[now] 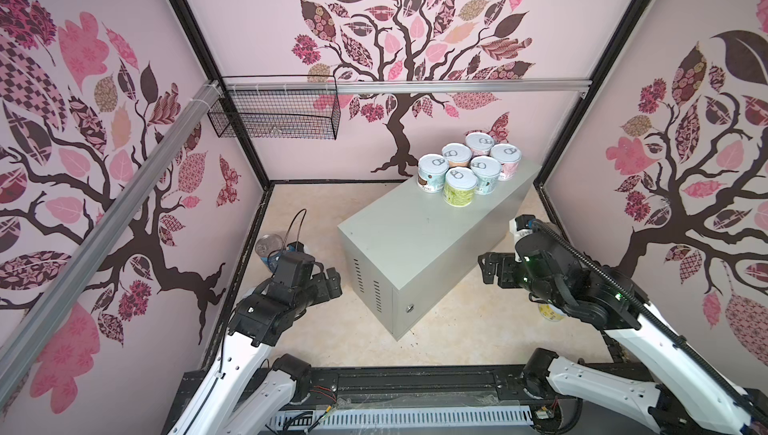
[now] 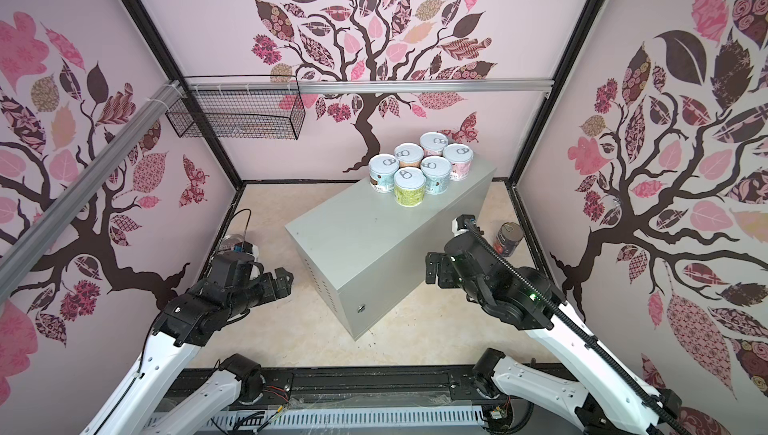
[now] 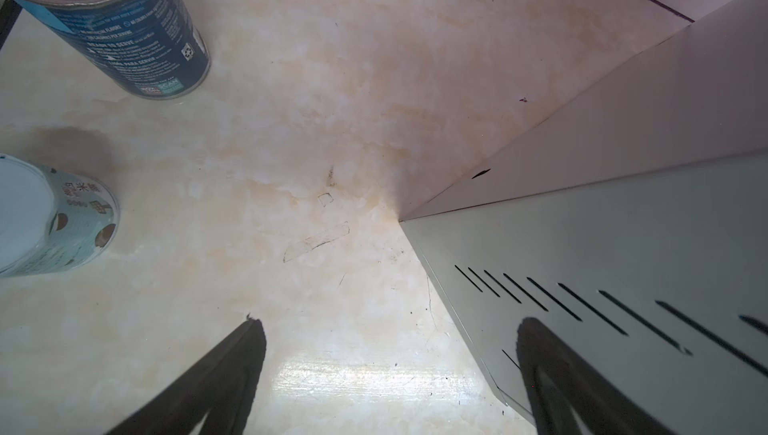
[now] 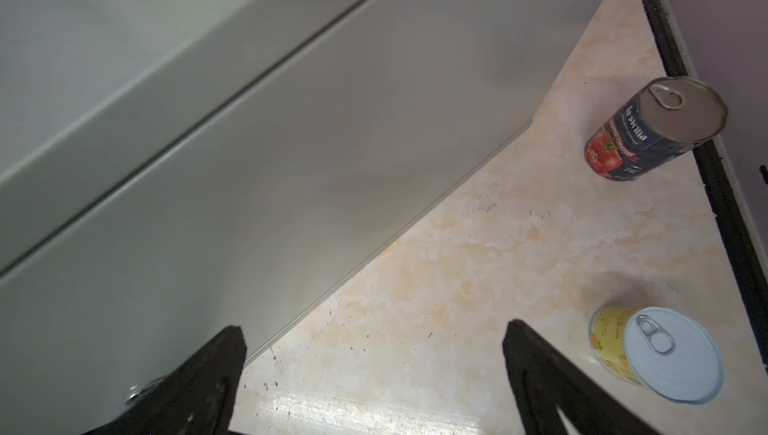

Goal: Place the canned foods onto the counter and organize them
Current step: 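Move the right gripper down beside the box toward the yellow-labelled floor can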

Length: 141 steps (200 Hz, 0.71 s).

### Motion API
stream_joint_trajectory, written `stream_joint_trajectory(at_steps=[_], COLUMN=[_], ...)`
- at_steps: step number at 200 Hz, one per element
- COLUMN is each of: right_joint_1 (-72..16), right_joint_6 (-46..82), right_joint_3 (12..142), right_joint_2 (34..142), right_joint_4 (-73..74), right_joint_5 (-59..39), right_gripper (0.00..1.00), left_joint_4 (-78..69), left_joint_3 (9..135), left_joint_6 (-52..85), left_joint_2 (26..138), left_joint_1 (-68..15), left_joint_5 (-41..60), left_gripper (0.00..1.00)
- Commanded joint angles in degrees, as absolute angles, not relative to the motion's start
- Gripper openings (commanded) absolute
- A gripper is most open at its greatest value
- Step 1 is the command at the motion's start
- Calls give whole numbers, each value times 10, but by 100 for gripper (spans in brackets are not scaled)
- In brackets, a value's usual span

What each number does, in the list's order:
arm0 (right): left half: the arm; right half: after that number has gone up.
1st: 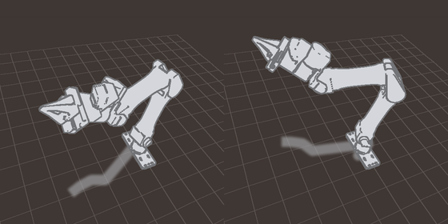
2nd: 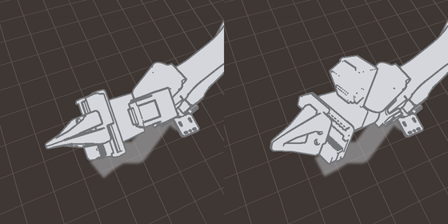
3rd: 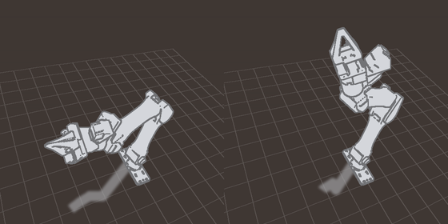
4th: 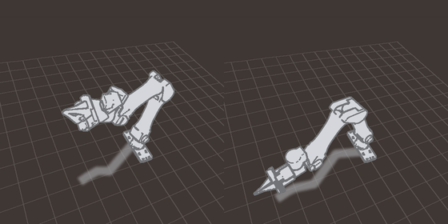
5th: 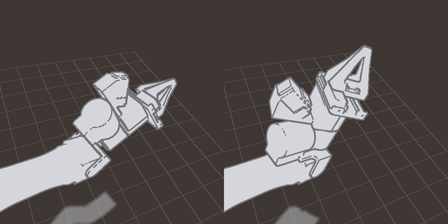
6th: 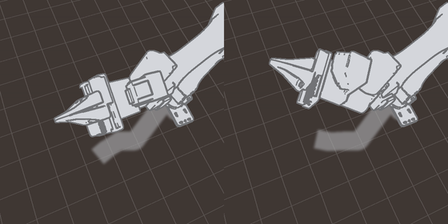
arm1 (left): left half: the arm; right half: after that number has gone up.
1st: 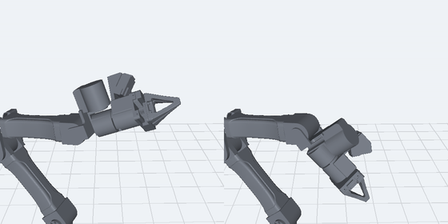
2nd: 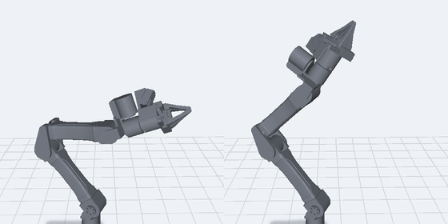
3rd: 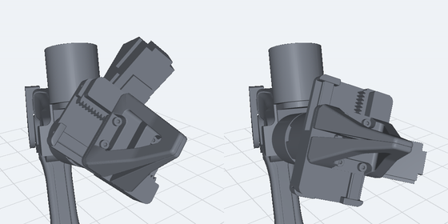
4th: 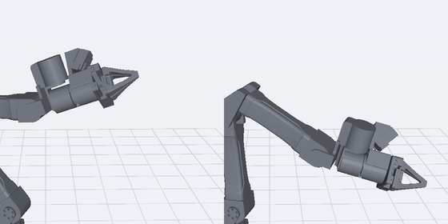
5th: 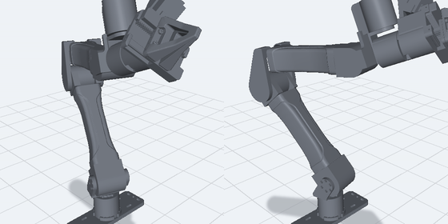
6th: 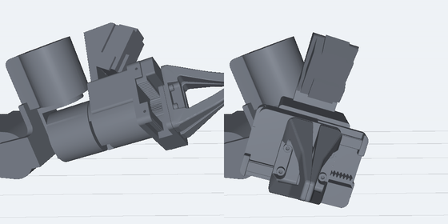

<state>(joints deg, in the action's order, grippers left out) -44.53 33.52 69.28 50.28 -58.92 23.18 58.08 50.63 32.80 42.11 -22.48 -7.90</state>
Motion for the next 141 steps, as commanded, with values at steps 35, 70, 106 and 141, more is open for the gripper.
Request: stream_joint_trajectory(at_steps=[35,70,106,141], right_joint_1=[-432,-382,-221,-100], right_joint_6=[420,445,414,409], right_joint_3=[589,535,476,434], right_joint_2=[457,445,436,442], right_joint_4=[-553,-527,-476,-447], right_joint_5=[322,315,201,156], right_gripper=[100,100,100,100], left_joint_4=[612,605,593,580], left_joint_3=[545,544,544,539], left_joint_6=[341,345,345,344], left_joint_2=[446,468,482,495], left_joint_1=[-220,-219,-219,-219], left_joint_5=[-103,-102,-101,-103], left_gripper=[98,98,98,98])
